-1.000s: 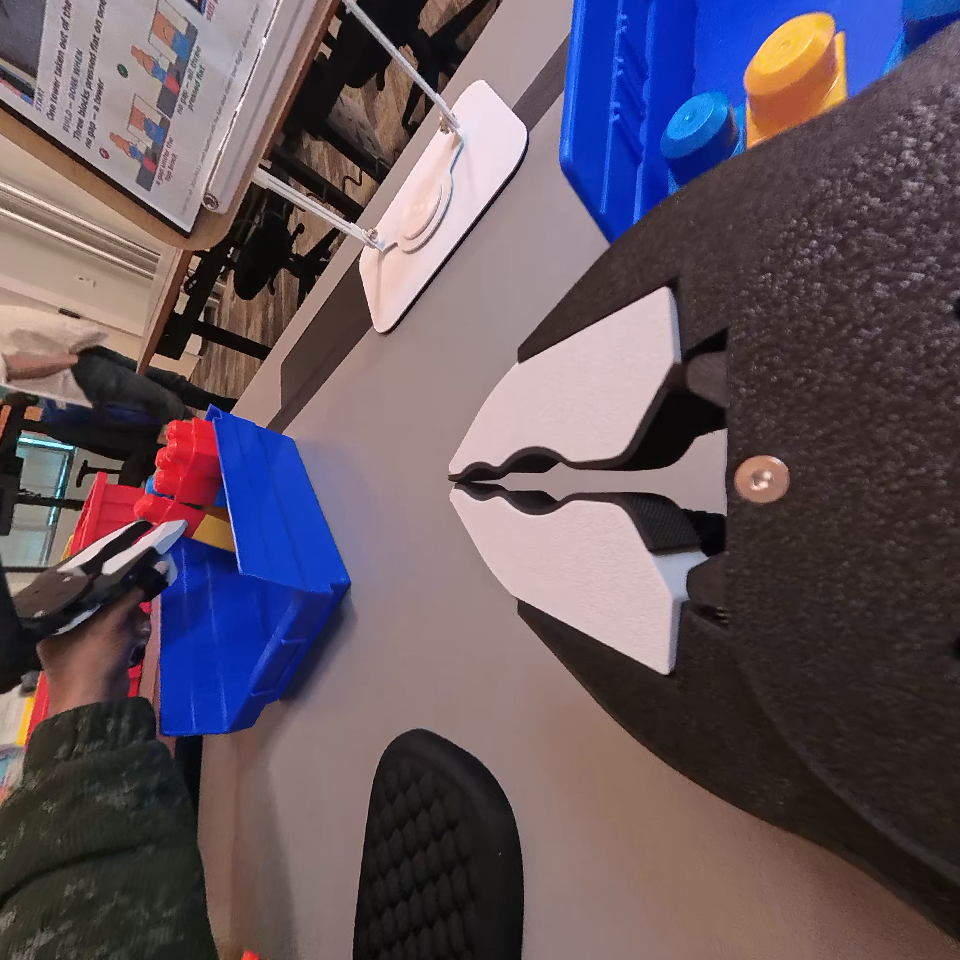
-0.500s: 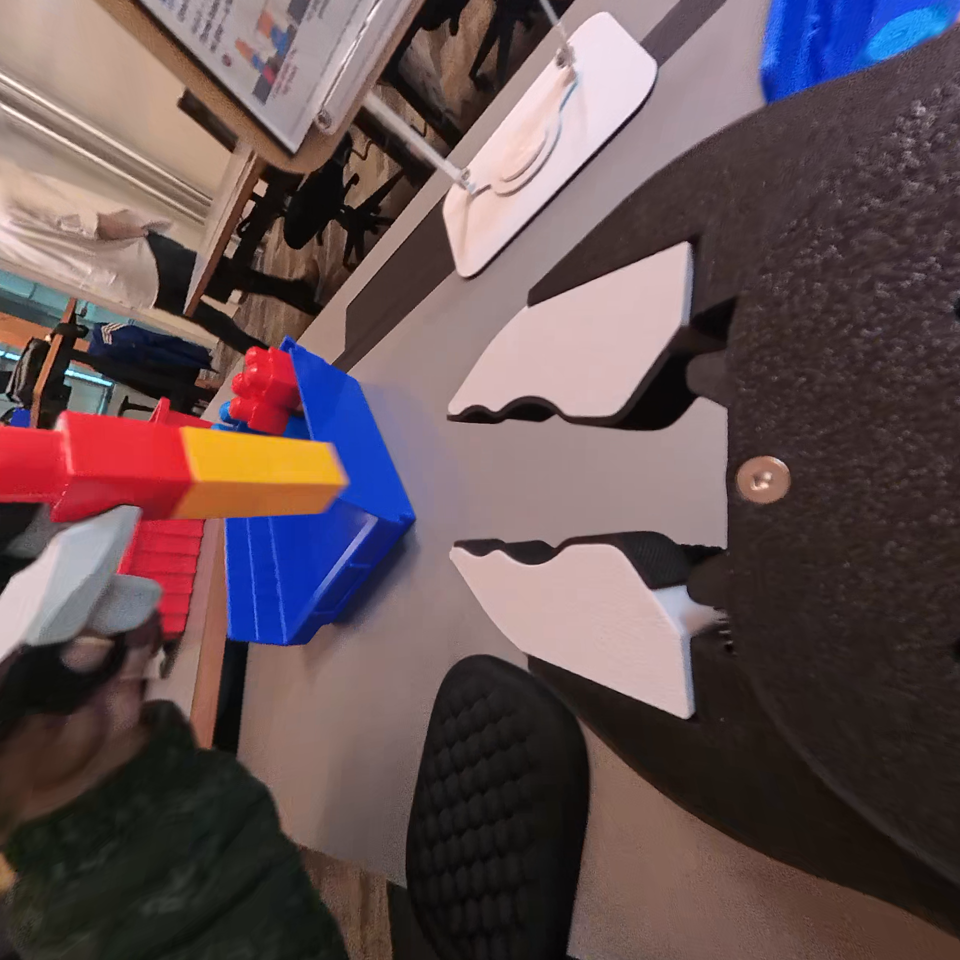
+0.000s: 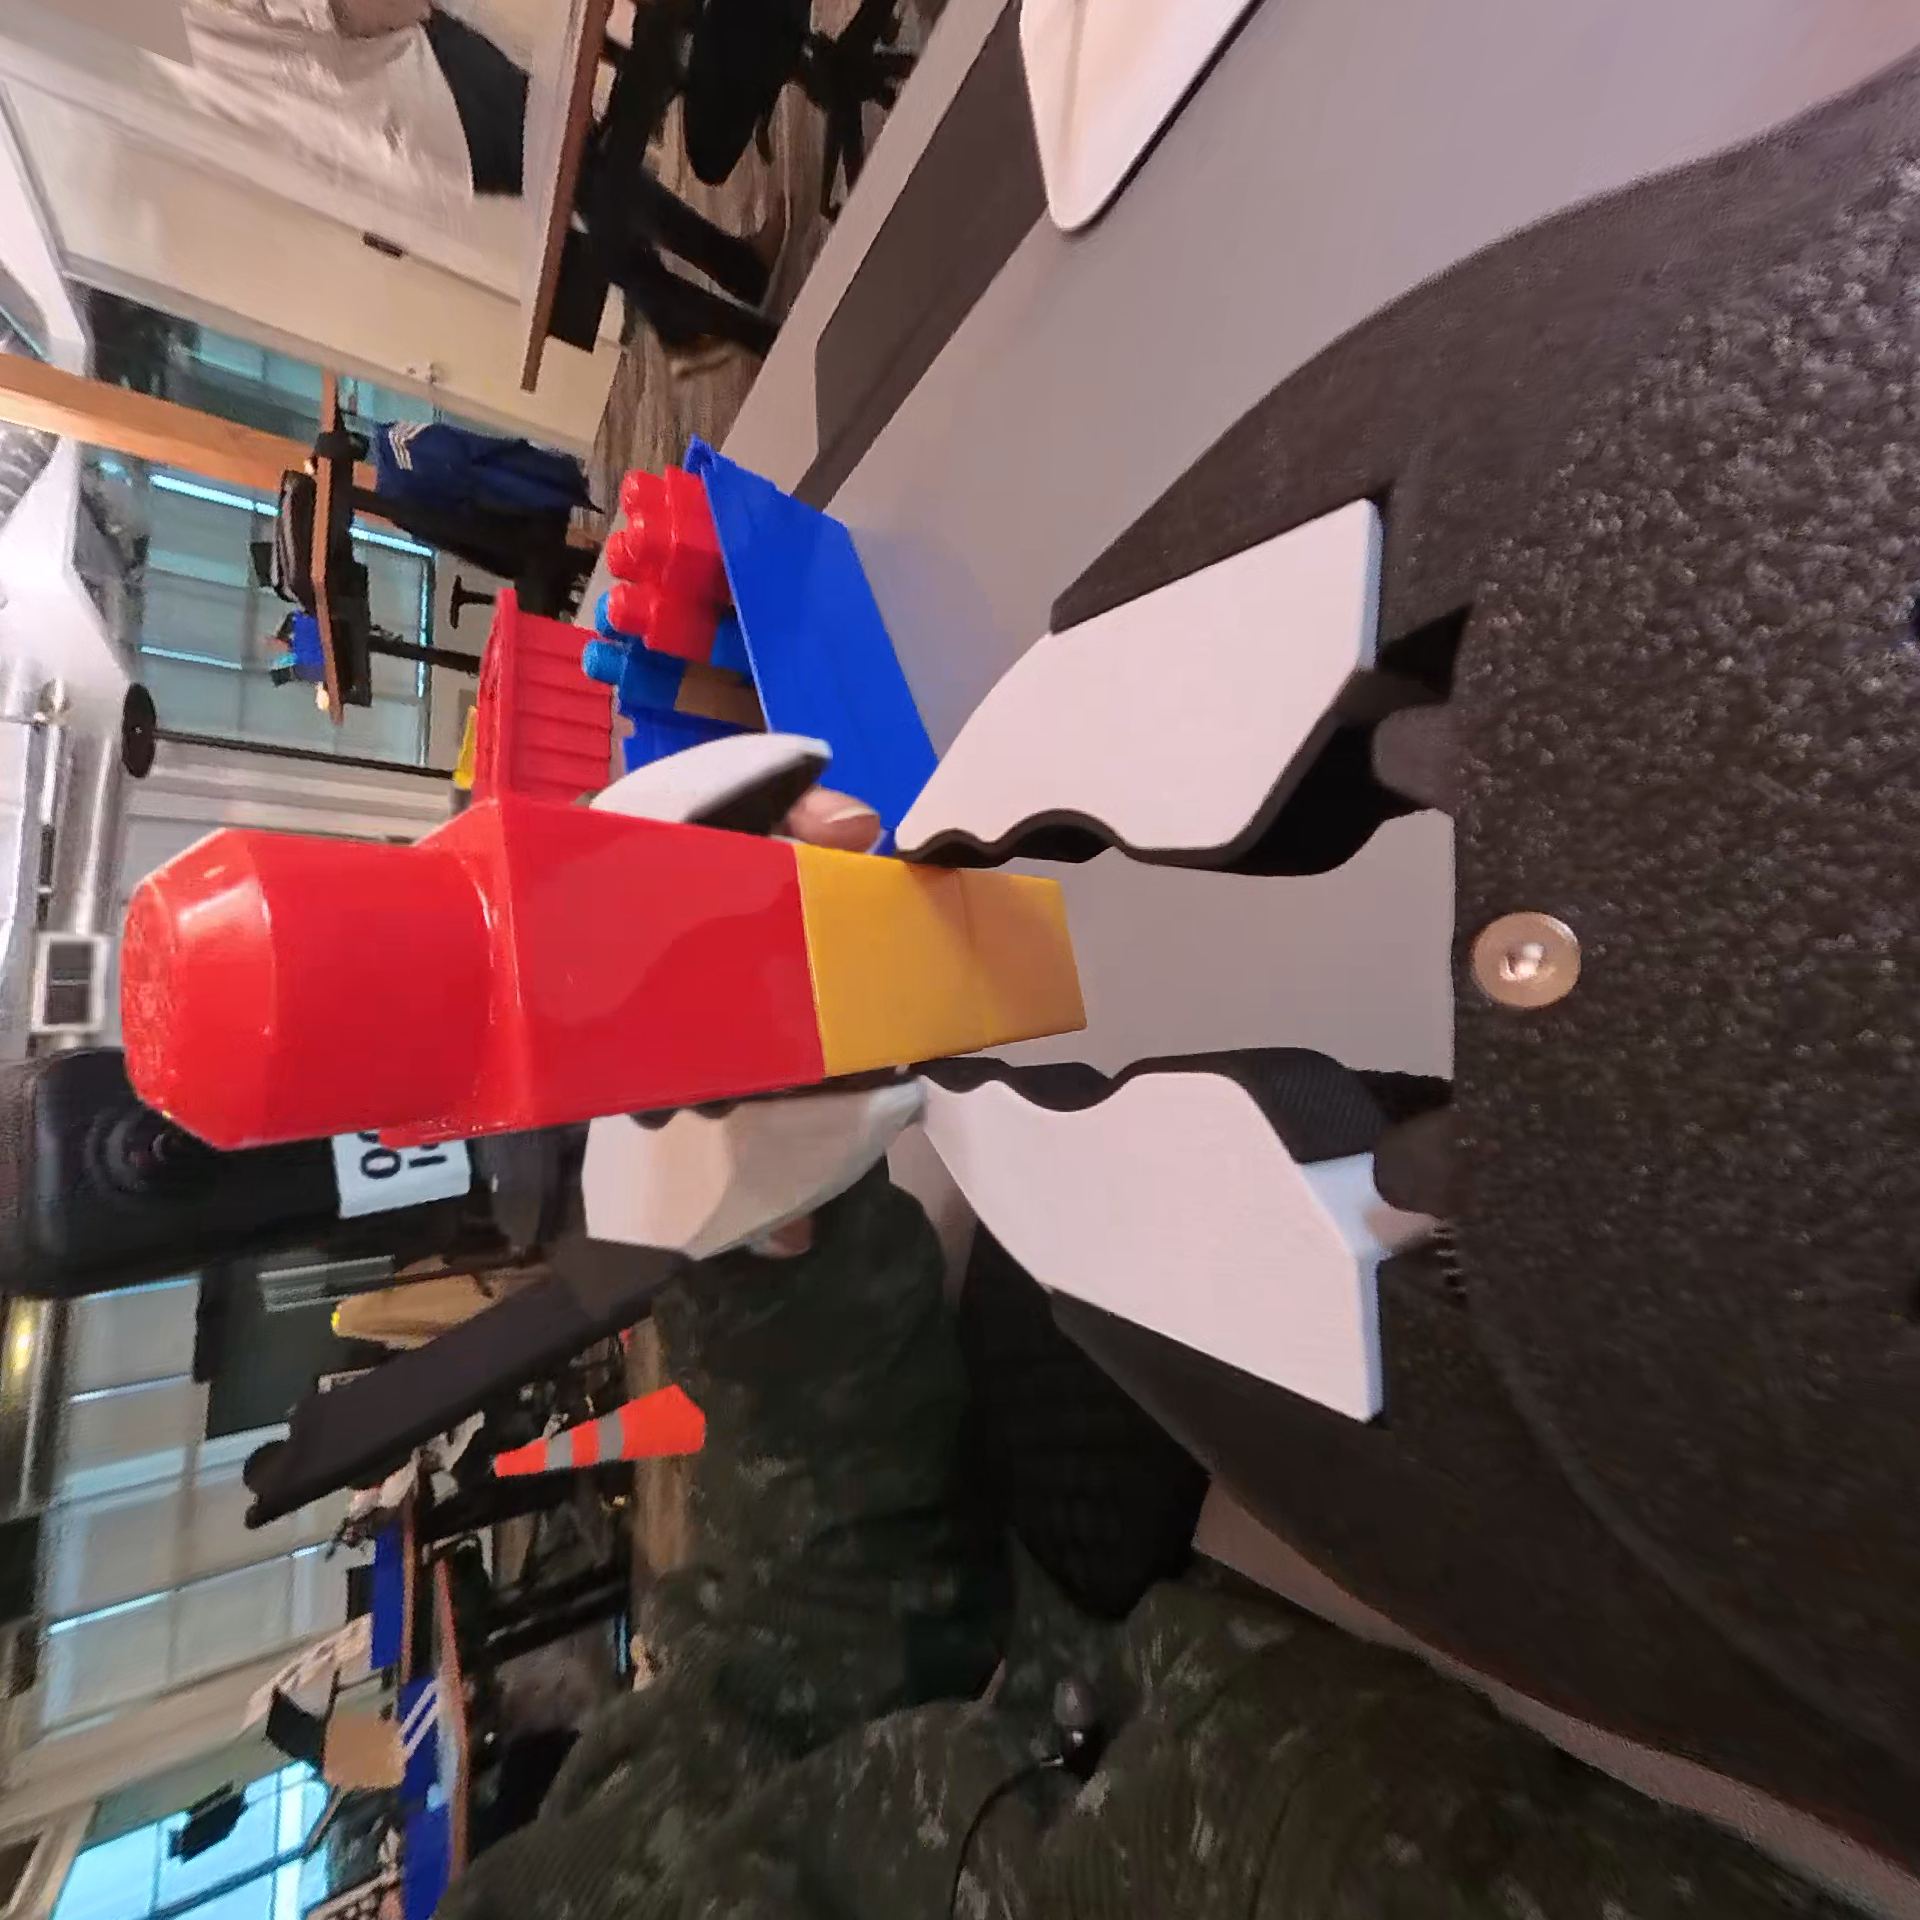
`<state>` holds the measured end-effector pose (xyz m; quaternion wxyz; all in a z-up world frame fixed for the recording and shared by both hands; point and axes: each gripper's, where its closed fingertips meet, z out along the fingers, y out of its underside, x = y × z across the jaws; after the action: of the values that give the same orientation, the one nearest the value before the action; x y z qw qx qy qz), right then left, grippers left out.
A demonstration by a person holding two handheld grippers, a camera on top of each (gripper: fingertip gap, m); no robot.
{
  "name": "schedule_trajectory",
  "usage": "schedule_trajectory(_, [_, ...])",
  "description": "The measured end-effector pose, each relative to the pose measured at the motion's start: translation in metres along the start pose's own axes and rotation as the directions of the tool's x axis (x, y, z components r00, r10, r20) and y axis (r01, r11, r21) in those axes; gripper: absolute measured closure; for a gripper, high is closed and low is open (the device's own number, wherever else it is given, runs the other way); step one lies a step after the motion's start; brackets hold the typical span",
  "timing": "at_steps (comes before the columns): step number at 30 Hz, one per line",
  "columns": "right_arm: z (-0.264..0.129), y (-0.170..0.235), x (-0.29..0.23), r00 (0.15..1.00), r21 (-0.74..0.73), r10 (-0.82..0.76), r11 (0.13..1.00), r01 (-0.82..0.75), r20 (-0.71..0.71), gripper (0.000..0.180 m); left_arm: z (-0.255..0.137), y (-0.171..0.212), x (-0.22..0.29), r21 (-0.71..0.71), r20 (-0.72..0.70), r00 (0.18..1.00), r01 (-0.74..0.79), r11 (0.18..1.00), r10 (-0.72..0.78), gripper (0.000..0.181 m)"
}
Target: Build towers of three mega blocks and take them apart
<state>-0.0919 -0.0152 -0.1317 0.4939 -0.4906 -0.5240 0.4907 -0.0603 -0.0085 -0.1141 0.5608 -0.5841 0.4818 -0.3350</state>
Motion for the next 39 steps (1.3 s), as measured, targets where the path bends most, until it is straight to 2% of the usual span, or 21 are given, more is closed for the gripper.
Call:
schedule_trajectory(1, [0.002, 0.005, 0.000, 1.000, -0.021, -0.004, 1.000, 0.004, -0.005, 0.144, 0.001, 0.004, 0.003, -0.021, -0.003, 0.999, -0.033, 0.999, 0.033, 0.145])
schedule_trajectory(5, [-0.004, 0.023, 0.007, 1.000, -0.141, 0.006, 0.990, -0.006, 0.001, 0.146, -0.004, 0.023, -0.008, -0.133, 0.058, 0.995, -0.073, 0.988, 0.081, 0.145])
schedule_trajectory(7, [-0.014, 0.021, 0.014, 1.000, -0.158, -0.010, 0.987, 0.008, -0.011, 0.140, -0.010, 0.041, -0.012, -0.213, 0.067, 0.993, -0.080, 0.974, 0.096, 0.145])
schedule_trajectory(10, [-0.025, 0.016, 0.017, 0.997, -0.172, -0.072, 0.983, 0.067, -0.018, 0.138, -0.015, 0.073, -0.007, -0.319, 0.031, 0.993, -0.099, 0.943, 0.114, 0.145])
schedule_trajectory(13, [-0.023, 0.028, 0.007, 0.994, -0.246, -0.105, 0.963, 0.111, 0.040, 0.139, -0.011, 0.096, 0.001, -0.403, -0.012, 0.990, -0.134, 0.905, 0.141, 0.145])
schedule_trajectory(15, [-0.018, 0.038, 0.000, 0.991, -0.289, -0.104, 0.950, 0.123, 0.078, 0.145, -0.008, 0.102, 0.007, -0.421, -0.040, 0.990, -0.137, 0.896, 0.133, 0.145])
schedule_trajectory(20, [-0.019, 0.033, -0.005, 0.989, -0.294, -0.113, 0.946, 0.136, 0.094, 0.147, -0.008, 0.095, 0.011, -0.383, -0.063, 0.992, -0.126, 0.915, 0.110, 0.145])
schedule_trajectory(21, [-0.022, 0.027, -0.004, 0.988, -0.291, -0.123, 0.946, 0.144, 0.089, 0.147, -0.010, 0.092, 0.008, -0.381, -0.052, 0.993, -0.121, 0.917, 0.110, 0.145])
schedule_trajectory(23, [-0.043, -0.013, 0.006, 0.991, -0.176, -0.125, 0.976, 0.130, 0.040, 0.147, -0.023, 0.107, -0.012, -0.458, 0.013, 0.989, -0.125, 0.880, 0.147, 0.145])
schedule_trajectory(25, [-0.083, -0.058, 0.032, 0.984, -0.092, -0.153, 0.985, 0.145, -0.089, 0.147, -0.031, 0.103, -0.021, -0.395, 0.049, 0.997, -0.031, 0.918, 0.055, 0.145])
schedule_trajectory(27, [-0.128, -0.076, 0.071, 0.939, -0.187, -0.205, 0.970, 0.156, -0.278, 0.147, -0.038, 0.092, -0.036, -0.325, 0.124, 0.992, 0.011, 0.946, 0.031, 0.145])
schedule_trajectory(29, [-0.176, -0.059, 0.120, 0.852, -0.456, -0.283, 0.888, 0.059, -0.441, 0.147, -0.041, 0.083, -0.049, -0.266, 0.195, 0.981, 0.035, 0.963, 0.018, 0.145])
schedule_trajectory(31, [-0.225, -0.020, 0.156, 0.799, -0.688, -0.312, 0.706, -0.167, -0.515, 0.146, -0.043, 0.078, -0.052, -0.235, 0.211, 0.977, 0.033, 0.971, 0.019, 0.145])
schedule_trajectory(33, [-0.257, 0.021, 0.169, 0.791, -0.758, -0.238, 0.529, -0.381, -0.564, 0.146, -0.042, 0.077, -0.054, -0.236, 0.231, 0.972, 0.015, 0.972, 0.041, 0.145])
schedule_trajectory(35, [-0.270, 0.054, 0.170, 0.795, -0.787, -0.189, 0.392, -0.476, -0.576, 0.146, -0.040, 0.078, -0.053, -0.241, 0.232, 0.971, 0.009, 0.971, 0.049, 0.145])
schedule_trajectory(39, [-0.265, 0.095, 0.165, 0.782, -0.792, -0.165, 0.258, -0.553, -0.600, 0.146, -0.039, 0.079, -0.052, -0.242, 0.231, 0.972, 0.010, 0.970, 0.047, 0.145])
